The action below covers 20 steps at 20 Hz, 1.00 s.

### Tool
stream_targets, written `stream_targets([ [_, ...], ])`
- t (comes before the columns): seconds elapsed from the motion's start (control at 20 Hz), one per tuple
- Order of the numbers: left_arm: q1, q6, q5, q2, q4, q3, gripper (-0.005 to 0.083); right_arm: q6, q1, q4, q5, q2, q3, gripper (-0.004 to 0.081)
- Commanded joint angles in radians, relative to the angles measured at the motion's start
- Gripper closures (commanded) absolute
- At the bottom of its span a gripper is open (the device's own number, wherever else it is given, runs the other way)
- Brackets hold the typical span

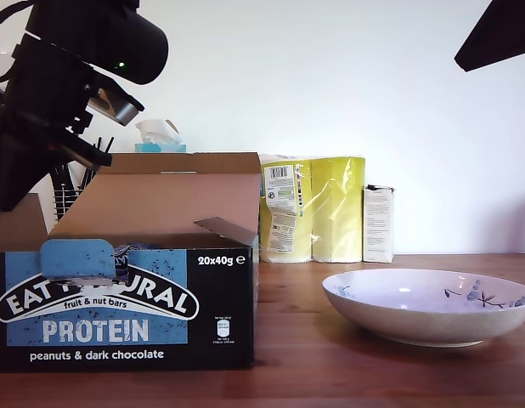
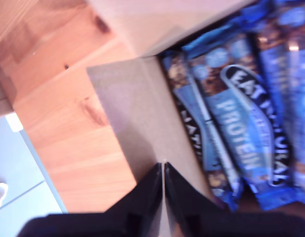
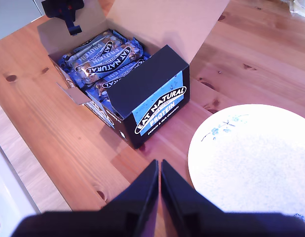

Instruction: Spread the side flaps of the carton box of snackbars

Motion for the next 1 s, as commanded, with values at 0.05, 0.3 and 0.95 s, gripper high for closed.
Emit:
stream_targets([
  [0.05, 0.017, -0.007, 0.000, -0.005, 0.010, -0.009, 0.0793, -0.006, 0.005, 0.002, -0.007, 0.002, 0.010, 0.0783],
  [0.3, 0.052, -0.006, 0.041, -0.005, 0.036, -0.010, 0.0793, -0.008, 0.005, 0.003, -0.007, 0.002, 0.010, 0.0783],
  [0.95, 0.151, 0.054, 0.139, -0.005, 0.111, -0.053, 0.0793, -0.016, 0.004, 0.003, -0.007, 0.002, 0.010, 0.0783],
])
